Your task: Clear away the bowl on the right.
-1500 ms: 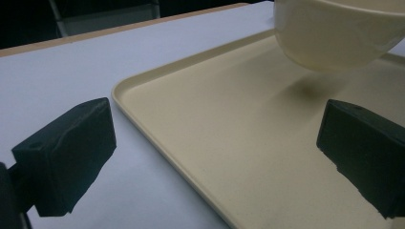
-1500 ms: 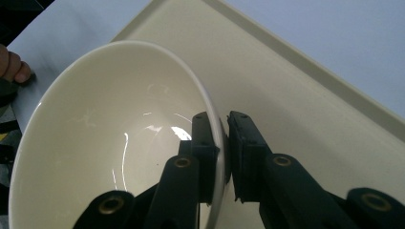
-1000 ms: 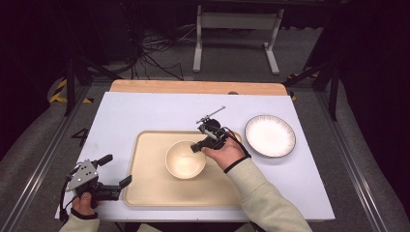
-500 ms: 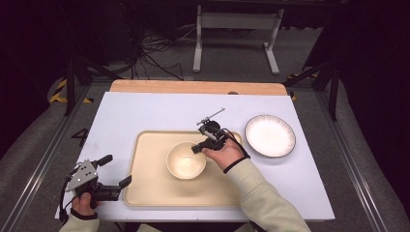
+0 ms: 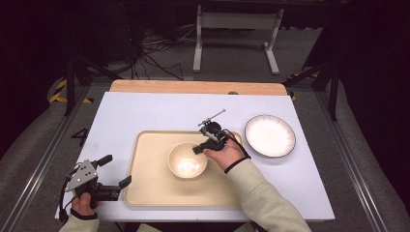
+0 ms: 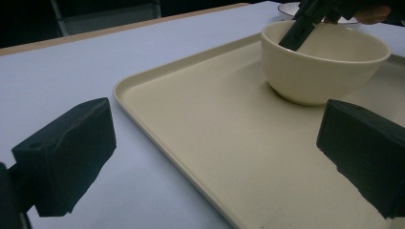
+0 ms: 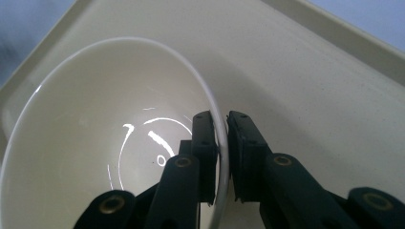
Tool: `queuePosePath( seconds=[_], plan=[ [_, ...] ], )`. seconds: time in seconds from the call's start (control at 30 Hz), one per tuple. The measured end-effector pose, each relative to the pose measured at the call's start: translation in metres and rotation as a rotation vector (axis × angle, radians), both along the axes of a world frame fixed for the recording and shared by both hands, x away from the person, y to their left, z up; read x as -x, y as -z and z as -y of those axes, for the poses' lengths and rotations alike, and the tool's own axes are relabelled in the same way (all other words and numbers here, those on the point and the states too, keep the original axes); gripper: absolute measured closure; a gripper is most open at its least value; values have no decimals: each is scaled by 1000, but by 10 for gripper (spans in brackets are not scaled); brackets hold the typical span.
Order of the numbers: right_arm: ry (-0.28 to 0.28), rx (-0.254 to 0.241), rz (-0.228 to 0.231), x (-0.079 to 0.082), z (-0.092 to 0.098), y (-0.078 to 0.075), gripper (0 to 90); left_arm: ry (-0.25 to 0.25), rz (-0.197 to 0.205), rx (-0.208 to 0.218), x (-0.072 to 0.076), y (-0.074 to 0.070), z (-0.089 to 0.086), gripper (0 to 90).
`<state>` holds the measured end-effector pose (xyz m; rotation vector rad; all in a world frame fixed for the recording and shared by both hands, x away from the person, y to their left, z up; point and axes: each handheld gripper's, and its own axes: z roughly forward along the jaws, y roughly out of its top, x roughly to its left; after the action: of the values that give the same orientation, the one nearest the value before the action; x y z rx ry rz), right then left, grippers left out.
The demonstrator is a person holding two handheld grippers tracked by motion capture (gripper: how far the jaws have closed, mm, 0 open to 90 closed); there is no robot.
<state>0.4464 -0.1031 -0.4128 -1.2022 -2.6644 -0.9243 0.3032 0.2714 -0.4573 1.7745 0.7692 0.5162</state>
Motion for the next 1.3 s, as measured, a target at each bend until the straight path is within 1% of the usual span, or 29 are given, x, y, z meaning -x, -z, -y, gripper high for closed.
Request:
queuePosePath(
  seconds=[0.07, 0.17, 0.3, 0.37, 0.43, 0.5, 0.53, 0.57, 0.6, 0.63, 0.7, 0.73, 0.8, 0.9, 0.97, 1.13, 1.3],
  plan=[
    [-2, -10, 8, 0, 1, -2, 791, 0, 0, 0, 0, 0, 0, 3],
    [-5, -9, 25, 1, 2, -7, 765, 0, -1, 0, 0, 0, 0, 3],
    [-8, -11, 73, 4, 5, -16, 705, 12, -5, -2, 1, 0, 0, 3],
    [-16, -20, 110, 7, 7, -22, 663, 13, -6, -1, 2, 0, -1, 3],
    [-41, -36, 152, 10, 8, -28, 617, 12, -2, 1, 3, 0, -1, 3],
    [-72, -45, 206, 14, 9, -31, 575, 12, 0, -2, 4, 0, -3, 3],
    [-86, -47, 239, 18, 10, -33, 554, 8, 6, -3, 5, -1, -4, 3],
    [-91, -52, 258, 20, 11, -35, 539, 8, 5, 1, 5, -1, -4, 3],
    [-94, -58, 264, 21, 12, -36, 527, 12, 8, -5, 6, -1, -6, 3],
    [-95, -67, 271, 23, 14, -37, 514, 8, 5, 3, 6, -1, -6, 3],
    [-95, -78, 288, 26, 16, -39, 492, 10, 1, 0, 7, -1, -7, 3],
    [-96, -84, 293, 27, 18, -41, 482, 7, 6, -1, 8, 0, -8, 3],
    [-98, -96, 305, 29, 20, -44, 461, 9, -2, -1, 9, 0, -9, 3],
    [-98, -113, 321, 32, 24, -50, 430, -4, 3, 12, 10, 0, -10, 3],
    [-98, -121, 336, 34, 26, -53, 408, 0, 4, 7, 11, 0, -11, 3],
    [-99, -145, 353, 38, 31, -57, 377, -2, 3, 3, 12, -1, -12, 3],
    [-118, -182, 420, 46, 37, -61, 313, -3, 10, 6, 12, -1, -11, 3]
  ],
)
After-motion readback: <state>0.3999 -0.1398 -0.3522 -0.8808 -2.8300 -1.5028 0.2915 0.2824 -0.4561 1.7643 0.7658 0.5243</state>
